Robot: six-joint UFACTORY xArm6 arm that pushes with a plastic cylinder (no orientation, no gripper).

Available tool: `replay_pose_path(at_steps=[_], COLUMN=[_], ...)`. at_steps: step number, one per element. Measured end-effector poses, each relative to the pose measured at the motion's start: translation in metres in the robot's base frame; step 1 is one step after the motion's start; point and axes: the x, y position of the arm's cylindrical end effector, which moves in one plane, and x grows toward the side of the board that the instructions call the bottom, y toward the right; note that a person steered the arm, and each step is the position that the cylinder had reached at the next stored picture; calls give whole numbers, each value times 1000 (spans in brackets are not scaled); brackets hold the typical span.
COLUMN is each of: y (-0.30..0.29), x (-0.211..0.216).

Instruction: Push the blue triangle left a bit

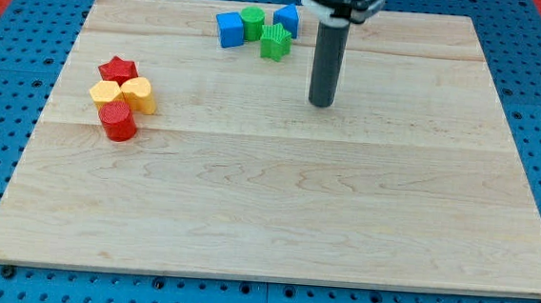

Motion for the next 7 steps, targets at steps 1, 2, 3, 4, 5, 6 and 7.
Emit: replay_pose_path(at_steps=[1,2,3,4,5,6,7], y=[14,8,-3,-22,-47,-74,-111], x=[-73,-134,-171,-169,-169,-170,-170])
